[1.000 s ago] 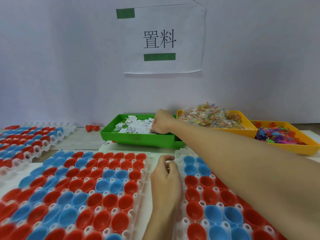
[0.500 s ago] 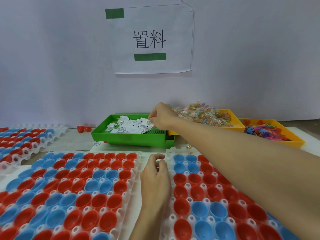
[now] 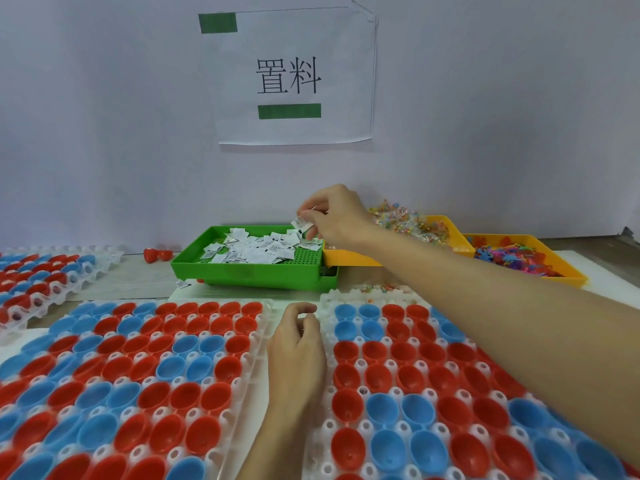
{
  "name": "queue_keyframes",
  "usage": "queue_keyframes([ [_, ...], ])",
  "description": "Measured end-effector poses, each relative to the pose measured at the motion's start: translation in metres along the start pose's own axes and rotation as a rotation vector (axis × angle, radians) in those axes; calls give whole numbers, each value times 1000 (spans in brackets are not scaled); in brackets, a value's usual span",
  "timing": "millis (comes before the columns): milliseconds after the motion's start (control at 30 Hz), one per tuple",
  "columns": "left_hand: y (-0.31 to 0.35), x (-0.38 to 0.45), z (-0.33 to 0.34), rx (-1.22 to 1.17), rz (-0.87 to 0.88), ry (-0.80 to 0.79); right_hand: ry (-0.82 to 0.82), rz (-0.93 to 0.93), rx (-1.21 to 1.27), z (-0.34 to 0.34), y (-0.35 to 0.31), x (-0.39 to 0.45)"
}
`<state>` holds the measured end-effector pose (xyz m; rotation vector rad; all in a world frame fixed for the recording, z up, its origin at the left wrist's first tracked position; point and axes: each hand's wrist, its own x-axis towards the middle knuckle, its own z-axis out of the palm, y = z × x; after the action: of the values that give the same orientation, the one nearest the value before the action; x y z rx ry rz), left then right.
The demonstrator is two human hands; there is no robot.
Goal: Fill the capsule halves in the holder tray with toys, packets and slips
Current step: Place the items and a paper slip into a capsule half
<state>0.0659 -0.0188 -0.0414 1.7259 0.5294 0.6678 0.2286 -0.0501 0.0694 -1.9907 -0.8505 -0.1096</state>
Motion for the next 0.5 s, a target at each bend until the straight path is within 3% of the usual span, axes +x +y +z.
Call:
queue_keyframes([
  [167,2,0,0,13,3,19,40,-44,31,-93,4,-66],
  [300,7,-2,0,41,9,4,212,7,-9,-167,25,-138],
  [500,12,-9,0,59,-26,-28,323,188,-111,-195,83,-211],
])
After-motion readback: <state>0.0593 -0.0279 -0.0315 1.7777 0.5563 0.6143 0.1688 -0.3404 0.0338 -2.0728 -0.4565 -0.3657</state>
